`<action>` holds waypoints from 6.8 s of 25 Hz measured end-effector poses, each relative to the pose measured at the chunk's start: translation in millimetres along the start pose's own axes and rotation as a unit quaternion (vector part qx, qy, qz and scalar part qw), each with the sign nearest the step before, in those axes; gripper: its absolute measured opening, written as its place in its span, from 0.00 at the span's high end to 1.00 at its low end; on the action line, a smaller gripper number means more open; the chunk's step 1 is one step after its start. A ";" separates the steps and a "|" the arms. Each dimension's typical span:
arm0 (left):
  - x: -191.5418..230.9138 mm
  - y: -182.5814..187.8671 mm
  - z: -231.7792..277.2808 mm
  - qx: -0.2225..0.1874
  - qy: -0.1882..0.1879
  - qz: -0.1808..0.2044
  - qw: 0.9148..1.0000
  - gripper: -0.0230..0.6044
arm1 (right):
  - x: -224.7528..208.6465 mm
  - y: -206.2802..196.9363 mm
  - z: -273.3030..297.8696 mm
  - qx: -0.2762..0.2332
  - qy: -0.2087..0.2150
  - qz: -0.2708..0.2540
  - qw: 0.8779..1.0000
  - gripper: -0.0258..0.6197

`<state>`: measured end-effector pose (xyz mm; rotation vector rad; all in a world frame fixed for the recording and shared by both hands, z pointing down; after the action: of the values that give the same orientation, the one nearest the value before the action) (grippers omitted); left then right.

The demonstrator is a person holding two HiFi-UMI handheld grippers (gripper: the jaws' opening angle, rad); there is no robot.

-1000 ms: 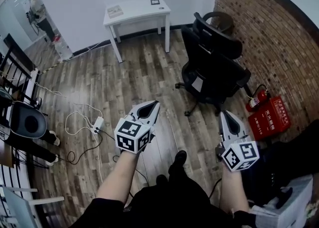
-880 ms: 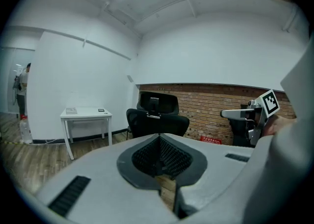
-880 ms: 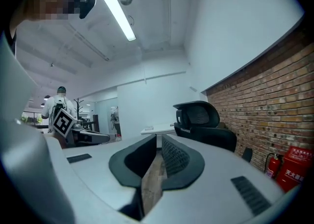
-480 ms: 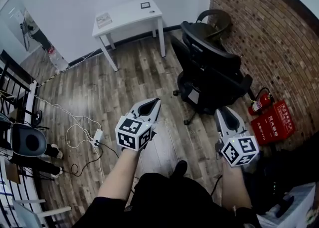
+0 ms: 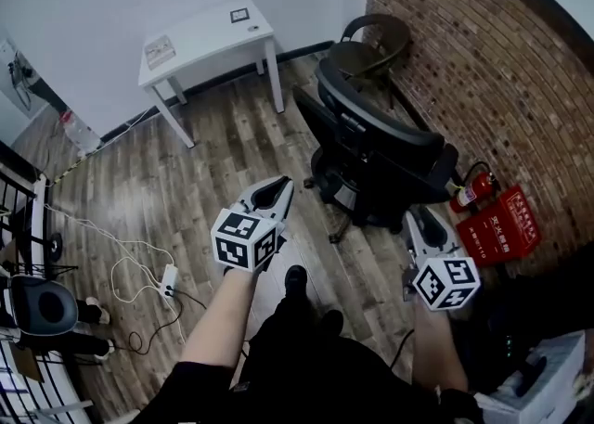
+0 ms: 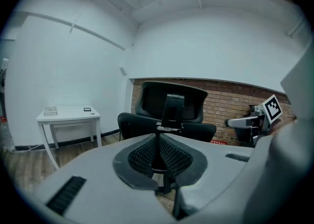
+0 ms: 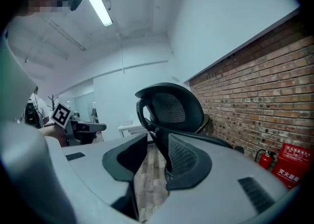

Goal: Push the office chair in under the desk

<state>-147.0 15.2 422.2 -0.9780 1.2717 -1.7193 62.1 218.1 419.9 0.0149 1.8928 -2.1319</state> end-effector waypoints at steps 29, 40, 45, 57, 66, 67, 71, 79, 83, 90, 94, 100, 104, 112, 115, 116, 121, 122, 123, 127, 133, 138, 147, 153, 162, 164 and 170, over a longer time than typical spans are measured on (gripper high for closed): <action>146.9 27.9 214.7 0.070 -0.126 0.067 0.987 0.61 | -41.9 -13.2 90.3 0.035 -0.270 0.047 0.961 0.65; 123.7 16.1 223.9 0.080 -0.143 0.059 0.985 0.61 | -64.3 -11.4 84.9 0.030 -0.315 0.045 0.947 0.72; 114.1 11.3 224.8 0.080 -0.135 0.053 0.986 0.61 | -80.5 -10.1 77.5 0.030 -0.323 0.042 0.945 0.73; 54.6 -3.0 206.6 0.073 -0.049 0.027 0.996 0.61 | -143.9 -3.2 46.2 0.031 -0.242 0.024 0.970 0.80; 9.3 -12.9 191.8 0.064 0.025 -0.004 0.998 0.61 | -190.6 4.5 33.1 0.044 -0.159 0.011 0.986 0.79; 4.2 -13.6 190.9 0.062 0.032 -0.007 0.998 0.61 | -196.0 5.7 32.0 0.047 -0.151 0.009 0.987 0.79; -16.5 -16.3 188.9 0.054 0.058 -0.010 0.997 0.61 | -217.1 9.3 28.5 0.056 -0.120 -0.003 0.991 0.78; -50.4 -24.3 187.9 0.051 0.074 -0.029 0.996 0.61 | -257.7 15.9 29.4 0.064 -0.105 -0.004 0.992 0.78; -58.2 -25.4 182.2 0.066 0.076 -0.027 0.995 0.61 | -271.9 18.8 29.4 0.053 -0.123 0.003 0.991 0.78; -78.8 -26.7 185.3 0.054 0.100 -0.048 0.992 0.61 | -299.4 23.8 35.1 0.039 -0.102 0.024 0.994 0.80; -95.0 -29.3 190.8 0.049 0.140 -0.062 0.987 0.61 | -316.9 25.9 33.7 0.057 -0.052 0.008 0.997 0.80; -124.4 -33.3 188.5 0.024 0.212 -0.094 0.972 0.61 | -347.7 34.1 33.1 0.079 0.020 -0.024 0.996 0.89; -147.0 -31.3 191.0 0.011 0.245 -0.098 0.964 0.61 | -371.3 41.0 40.7 0.091 0.054 -0.035 0.994 0.91; -151.1 -19.6 175.6 0.008 0.251 -0.081 0.964 0.61 | -414.3 53.3 58.8 0.088 0.016 -0.014 0.996 0.91; -159.0 -17.8 180.3 0.013 0.200 -0.086 0.976 0.61 | -427.4 57.7 69.3 0.089 0.004 -0.024 0.996 0.94; -163.5 -17.6 182.7 0.014 0.189 -0.087 0.978 0.61 | -431.5 60.1 73.9 0.091 0.005 -0.033 0.995 0.94; -187.6 -18.8 196.0 0.004 0.178 -0.105 0.978 0.61 | -454.7 70.3 94.8 0.108 0.021 -0.073 0.991 0.95; -192.3 -19.4 198.5 0.001 0.180 -0.107 0.978 0.61 | -459.1 71.8 99.1 0.111 0.026 -0.078 0.990 0.96; -196.5 -19.6 201.2 -0.001 0.182 -0.109 0.977 0.61 | -463.5 73.4 103.4 0.114 0.032 -0.082 0.990 0.96; -209.6 -18.6 208.9 -0.009 0.193 -0.105 0.975 0.61 | -476.6 80.0 116.6 0.122 0.065 -0.094 0.986 0.96; -216.0 -18.8 206.7 -0.008 0.253 -0.108 0.961 0.61 | -477.6 83.7 132.4 0.126 0.118 -0.104 0.980 0.96; -209.6 -17.6 197.6 0.004 0.321 -0.100 0.942 0.64 | -463.0 80.0 141.1 0.121 0.146 -0.093 0.977 0.96; -206.0 -14.8 213.2 0.019 0.348 -0.082 0.934 0.66 | -423.2 78.5 160.1 0.117 0.187 -0.090 0.971 0.96; -190.8 -11.9 219.9 0.031 0.344 -0.076 0.935 0.65 | -437.1 81.2 186.0 0.121 0.172 -0.070 0.975 0.67; -186.1 -9.5 231.2 0.020 0.380 -0.083 0.921 0.65 | -434.7 87.5 220.1 0.145 0.260 -0.090 0.950 0.68; -184.3 -11.5 233.8 0.025 0.389 -0.088 0.917 0.65 | -430.6 87.6 227.5 0.144 0.262 -0.106 0.948 0.67; -179.8 -12.1 245.8 0.034 0.413 -0.089 0.906 0.65 | -424.3 90.0 249.8 0.140 0.289 -0.106 0.941 0.67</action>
<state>146.7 87.0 460.8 -0.2970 1.6414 -2.4338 534.2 54.4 450.8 0.5835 1.9162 -2.7570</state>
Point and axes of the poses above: the fingertips, and each gripper's own axes: z forward along the fingers, x to its left, y out of its top, the point moved 4 cm from there along -z, backward along the fingers, and after that the axes turned 5 degrees about -x, right-handed, at the moved point
